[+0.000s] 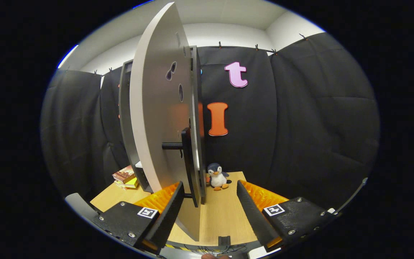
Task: Open the shoe cabinet door, grab the shoes and put them into the shoe cabinet, then close the shoe cabinet door.
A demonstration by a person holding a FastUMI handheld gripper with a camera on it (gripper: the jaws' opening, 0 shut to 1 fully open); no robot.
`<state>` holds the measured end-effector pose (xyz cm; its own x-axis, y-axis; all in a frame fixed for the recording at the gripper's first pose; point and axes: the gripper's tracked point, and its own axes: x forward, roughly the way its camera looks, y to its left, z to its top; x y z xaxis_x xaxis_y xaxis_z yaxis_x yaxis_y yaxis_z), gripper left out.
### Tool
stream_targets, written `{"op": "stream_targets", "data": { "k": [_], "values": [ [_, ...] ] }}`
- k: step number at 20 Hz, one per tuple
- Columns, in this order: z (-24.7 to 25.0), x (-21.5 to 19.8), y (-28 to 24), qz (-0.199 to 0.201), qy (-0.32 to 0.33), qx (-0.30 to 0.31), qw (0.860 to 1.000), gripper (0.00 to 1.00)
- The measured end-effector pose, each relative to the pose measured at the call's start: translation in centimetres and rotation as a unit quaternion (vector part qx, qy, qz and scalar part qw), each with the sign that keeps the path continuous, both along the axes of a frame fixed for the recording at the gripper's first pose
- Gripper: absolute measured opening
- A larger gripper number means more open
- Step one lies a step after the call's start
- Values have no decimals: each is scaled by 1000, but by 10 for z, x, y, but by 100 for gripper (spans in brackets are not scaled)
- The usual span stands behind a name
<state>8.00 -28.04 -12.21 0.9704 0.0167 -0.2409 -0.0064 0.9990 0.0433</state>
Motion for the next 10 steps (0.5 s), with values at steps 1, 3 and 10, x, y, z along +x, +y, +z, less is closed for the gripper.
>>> {"op": "stream_targets", "data": {
  "k": [1, 3, 10],
  "values": [
    [1, 1, 0, -4, 1, -3, 1000, 91],
    [3, 1, 3, -13, 3, -9, 1000, 90],
    [0, 4, 61, -31, 11, -12, 999, 90]
  ]
}}
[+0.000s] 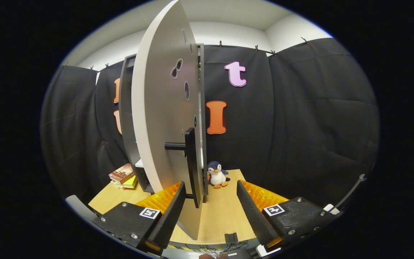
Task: Open the shoe cabinet door, grab the shoes and put them into the shoe cabinet, then close the shoe cabinet door.
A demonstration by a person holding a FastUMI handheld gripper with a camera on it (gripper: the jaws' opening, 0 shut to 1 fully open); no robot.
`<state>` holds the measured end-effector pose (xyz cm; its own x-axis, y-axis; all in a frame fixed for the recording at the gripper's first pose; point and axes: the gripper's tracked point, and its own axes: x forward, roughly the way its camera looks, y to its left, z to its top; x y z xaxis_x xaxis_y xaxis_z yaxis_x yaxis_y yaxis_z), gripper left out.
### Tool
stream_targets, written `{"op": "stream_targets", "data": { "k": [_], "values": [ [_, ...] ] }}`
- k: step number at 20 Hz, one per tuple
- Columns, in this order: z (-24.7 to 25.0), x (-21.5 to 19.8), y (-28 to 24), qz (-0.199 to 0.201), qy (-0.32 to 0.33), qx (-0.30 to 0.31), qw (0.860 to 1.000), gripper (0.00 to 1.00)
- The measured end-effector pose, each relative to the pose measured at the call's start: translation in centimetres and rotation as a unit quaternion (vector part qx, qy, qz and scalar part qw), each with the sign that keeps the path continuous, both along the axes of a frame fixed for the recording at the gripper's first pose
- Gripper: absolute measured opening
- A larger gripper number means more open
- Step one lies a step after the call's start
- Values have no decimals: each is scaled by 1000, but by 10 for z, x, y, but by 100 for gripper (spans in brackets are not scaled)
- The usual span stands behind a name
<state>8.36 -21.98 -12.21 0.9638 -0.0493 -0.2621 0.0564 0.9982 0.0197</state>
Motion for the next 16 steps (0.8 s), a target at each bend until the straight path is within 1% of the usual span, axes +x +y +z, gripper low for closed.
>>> {"op": "stream_targets", "data": {
  "k": [4, 9, 13, 16],
  "values": [
    [2, 1, 35, 0, 3, -5, 1000, 90],
    [3, 11, 78, -1, 3, -9, 1000, 90],
    [4, 21, 111, 14, 8, 3, 1000, 90],
    [3, 40, 142, 22, 11, 11, 1000, 91]
  ]
}}
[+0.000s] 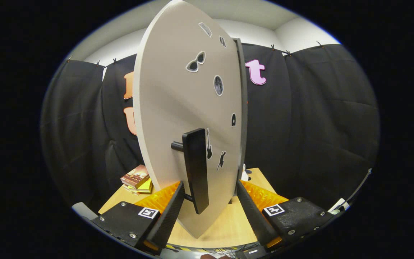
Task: Open the shoe cabinet door, grab the shoes and put them into the shoe cabinet, then close the shoe cabinet door.
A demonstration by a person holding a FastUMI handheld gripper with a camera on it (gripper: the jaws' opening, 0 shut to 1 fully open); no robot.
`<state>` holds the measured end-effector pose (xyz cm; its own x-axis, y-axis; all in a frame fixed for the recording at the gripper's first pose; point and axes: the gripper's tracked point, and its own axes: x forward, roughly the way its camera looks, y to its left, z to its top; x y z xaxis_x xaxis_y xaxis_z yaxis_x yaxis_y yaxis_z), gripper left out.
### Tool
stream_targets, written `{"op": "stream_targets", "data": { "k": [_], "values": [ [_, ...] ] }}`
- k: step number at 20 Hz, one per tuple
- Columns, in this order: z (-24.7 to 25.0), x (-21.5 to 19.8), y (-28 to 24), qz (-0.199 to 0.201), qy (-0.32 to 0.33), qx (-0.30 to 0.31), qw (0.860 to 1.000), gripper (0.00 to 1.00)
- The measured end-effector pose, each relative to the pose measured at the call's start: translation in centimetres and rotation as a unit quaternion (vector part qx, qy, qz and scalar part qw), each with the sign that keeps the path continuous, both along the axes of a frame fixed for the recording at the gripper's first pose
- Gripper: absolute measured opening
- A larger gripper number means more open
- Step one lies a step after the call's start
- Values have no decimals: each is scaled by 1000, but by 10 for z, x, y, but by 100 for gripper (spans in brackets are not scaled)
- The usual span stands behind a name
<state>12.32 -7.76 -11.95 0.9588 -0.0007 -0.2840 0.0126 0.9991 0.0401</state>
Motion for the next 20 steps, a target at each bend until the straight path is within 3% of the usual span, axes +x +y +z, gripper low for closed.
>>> {"op": "stream_targets", "data": {
  "k": [12, 20],
  "values": [
    [8, 82, 107, 81, -11, 30, 996, 94],
    [7, 119, 125, 108, -6, 46, 993, 93]
  ]
}}
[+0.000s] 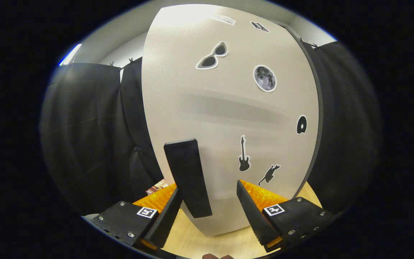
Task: Open the shoe cabinet door, grab the shoes and put them into the shoe cabinet, then close the shoe cabinet door.
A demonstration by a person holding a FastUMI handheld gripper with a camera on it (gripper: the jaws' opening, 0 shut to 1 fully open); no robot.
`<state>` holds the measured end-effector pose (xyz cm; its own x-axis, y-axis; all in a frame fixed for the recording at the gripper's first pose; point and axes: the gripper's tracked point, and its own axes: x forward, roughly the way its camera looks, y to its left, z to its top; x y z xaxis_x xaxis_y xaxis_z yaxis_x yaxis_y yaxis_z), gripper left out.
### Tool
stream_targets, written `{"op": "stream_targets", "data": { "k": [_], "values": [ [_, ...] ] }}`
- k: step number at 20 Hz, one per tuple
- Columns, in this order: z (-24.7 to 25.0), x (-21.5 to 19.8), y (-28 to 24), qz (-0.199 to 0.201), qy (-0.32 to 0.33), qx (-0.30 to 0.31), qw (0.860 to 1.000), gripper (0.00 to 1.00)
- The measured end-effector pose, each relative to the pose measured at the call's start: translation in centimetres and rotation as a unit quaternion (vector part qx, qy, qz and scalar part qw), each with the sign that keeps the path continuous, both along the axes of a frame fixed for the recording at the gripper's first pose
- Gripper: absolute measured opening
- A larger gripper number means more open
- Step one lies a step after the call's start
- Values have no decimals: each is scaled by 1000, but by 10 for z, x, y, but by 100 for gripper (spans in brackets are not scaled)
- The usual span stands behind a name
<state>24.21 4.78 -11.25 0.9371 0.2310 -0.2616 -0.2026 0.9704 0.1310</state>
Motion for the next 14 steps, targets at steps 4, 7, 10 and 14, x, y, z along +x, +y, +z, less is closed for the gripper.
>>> {"op": "stream_targets", "data": {
  "k": [4, 7, 10, 14],
  "values": [
    [-1, 15, 8, 5, 1, 5, 1000, 93],
    [-1, 17, 11, 8, 0, 10, 1000, 92],
    [0, 22, 13, 6, -2, 10, 1000, 93],
    [-2, 27, 14, 0, -8, -6, 1000, 94]
  ]
}}
